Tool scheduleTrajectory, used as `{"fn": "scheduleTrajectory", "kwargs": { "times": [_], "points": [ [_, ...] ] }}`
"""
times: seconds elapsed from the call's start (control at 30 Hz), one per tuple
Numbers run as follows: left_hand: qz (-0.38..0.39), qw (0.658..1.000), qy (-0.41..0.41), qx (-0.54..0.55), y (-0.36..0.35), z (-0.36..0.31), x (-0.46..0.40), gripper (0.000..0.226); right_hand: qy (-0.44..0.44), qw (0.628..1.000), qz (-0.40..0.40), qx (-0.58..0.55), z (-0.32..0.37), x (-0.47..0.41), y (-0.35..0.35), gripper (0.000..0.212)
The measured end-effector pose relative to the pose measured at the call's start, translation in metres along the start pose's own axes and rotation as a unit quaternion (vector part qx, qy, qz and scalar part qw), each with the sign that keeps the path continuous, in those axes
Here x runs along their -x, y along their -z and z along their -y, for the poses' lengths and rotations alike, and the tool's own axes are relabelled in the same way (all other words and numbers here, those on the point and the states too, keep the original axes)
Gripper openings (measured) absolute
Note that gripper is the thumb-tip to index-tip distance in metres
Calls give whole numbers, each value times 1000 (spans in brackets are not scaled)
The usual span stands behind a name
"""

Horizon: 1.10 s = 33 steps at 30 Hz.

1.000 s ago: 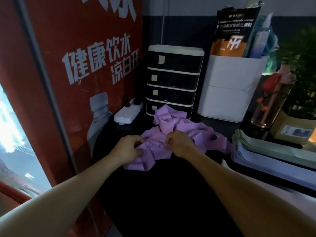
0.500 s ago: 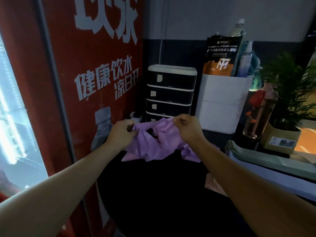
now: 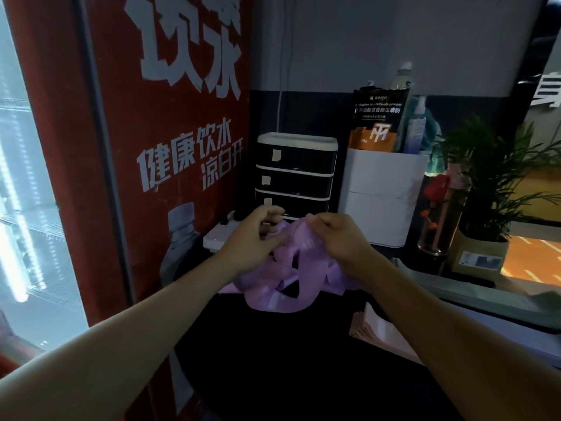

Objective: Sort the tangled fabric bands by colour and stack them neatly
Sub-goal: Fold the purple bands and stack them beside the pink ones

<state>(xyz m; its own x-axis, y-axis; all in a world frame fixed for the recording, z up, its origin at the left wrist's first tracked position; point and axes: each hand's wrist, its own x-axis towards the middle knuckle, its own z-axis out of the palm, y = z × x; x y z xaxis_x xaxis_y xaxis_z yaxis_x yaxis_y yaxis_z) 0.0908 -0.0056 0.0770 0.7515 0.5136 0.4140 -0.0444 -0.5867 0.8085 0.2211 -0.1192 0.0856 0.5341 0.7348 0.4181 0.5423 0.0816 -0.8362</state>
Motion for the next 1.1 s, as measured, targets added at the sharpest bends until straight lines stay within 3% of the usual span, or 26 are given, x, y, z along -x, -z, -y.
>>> {"fn": "scheduleTrajectory", "kwargs": {
  "times": [0.13,0.3,0.5,0.63,0.77,0.9,1.1],
  "points": [
    [46,997,-47,39,-13,-12,-4,24,6,1000,27,-14,14,9,12,45],
    [33,995,-4,91,-13,-25,2,24,-2,997,72,-32,21,21,25,51],
    [-107,987,58,109,-6,-29,2,26,-52,981,146,-117,11,35,38,18],
    [-56,990,87,94,-2,-24,4,26,-68,978,125,-151,17,36,44,24],
    [11,984,89,153,-4,-31,14,29,-59,980,105,-160,26,37,43,26],
    [85,977,83,176,0,-37,25,26,-58,985,35,-160,29,36,49,24],
    [84,985,90,123,13,-32,36,23,-81,983,-41,-160,22,37,56,28]
  ]
}}
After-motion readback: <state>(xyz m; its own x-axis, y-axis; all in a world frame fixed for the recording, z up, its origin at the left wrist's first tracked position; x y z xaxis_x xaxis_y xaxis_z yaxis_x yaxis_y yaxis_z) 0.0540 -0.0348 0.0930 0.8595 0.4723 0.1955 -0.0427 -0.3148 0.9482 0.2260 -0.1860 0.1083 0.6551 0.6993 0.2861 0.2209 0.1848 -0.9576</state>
